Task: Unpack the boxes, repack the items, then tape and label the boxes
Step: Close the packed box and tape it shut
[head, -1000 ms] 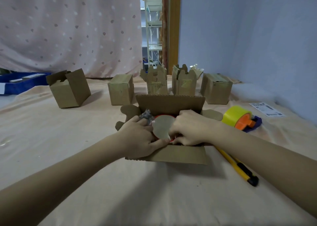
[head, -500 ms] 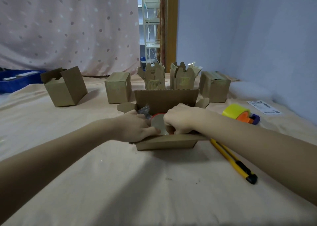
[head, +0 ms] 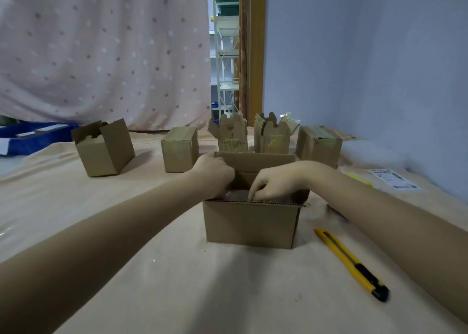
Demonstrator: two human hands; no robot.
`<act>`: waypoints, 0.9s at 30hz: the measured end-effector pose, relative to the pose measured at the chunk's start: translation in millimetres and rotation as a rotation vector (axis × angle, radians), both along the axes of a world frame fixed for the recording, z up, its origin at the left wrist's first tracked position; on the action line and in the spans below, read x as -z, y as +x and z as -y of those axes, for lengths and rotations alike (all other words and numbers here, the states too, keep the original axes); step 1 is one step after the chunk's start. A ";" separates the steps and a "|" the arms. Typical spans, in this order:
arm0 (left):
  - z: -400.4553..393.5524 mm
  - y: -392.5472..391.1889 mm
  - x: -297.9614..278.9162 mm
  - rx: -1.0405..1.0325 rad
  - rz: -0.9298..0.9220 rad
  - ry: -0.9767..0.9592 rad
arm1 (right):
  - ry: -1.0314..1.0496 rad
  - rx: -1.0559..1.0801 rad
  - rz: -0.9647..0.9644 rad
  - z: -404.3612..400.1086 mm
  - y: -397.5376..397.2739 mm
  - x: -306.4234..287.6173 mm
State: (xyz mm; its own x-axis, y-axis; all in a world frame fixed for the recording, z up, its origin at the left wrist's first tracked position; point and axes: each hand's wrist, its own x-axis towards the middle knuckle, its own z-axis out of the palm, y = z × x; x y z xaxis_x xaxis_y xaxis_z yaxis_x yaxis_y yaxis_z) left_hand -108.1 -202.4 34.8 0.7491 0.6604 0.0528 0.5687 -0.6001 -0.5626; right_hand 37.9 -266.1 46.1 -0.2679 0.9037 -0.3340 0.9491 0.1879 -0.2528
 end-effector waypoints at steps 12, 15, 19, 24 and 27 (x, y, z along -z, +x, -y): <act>-23.4 5.0 -3.1 0.022 -0.098 -0.204 | 0.340 0.028 -0.084 40.6 12.2 49.0; -22.1 4.8 1.4 -0.023 0.012 -0.195 | 0.360 0.018 -0.085 39.1 13.2 49.1; -22.4 2.3 7.8 -0.089 0.218 -0.182 | 0.361 0.003 -0.087 38.1 15.0 49.0; -20.5 -2.1 12.2 -0.280 0.545 -0.066 | 0.346 0.002 -0.068 37.2 16.5 43.9; -18.5 -6.2 14.0 -0.350 0.468 0.087 | 0.499 0.073 -0.180 37.9 22.6 38.2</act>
State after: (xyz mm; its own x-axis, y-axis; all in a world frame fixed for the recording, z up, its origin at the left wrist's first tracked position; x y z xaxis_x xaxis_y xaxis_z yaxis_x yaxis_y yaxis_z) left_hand -114.3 -183.9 20.8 0.3716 0.8424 0.3903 0.9240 -0.2950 -0.2432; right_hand 60.5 -304.0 8.0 -0.2121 0.9593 0.1867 0.9140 0.2623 -0.3096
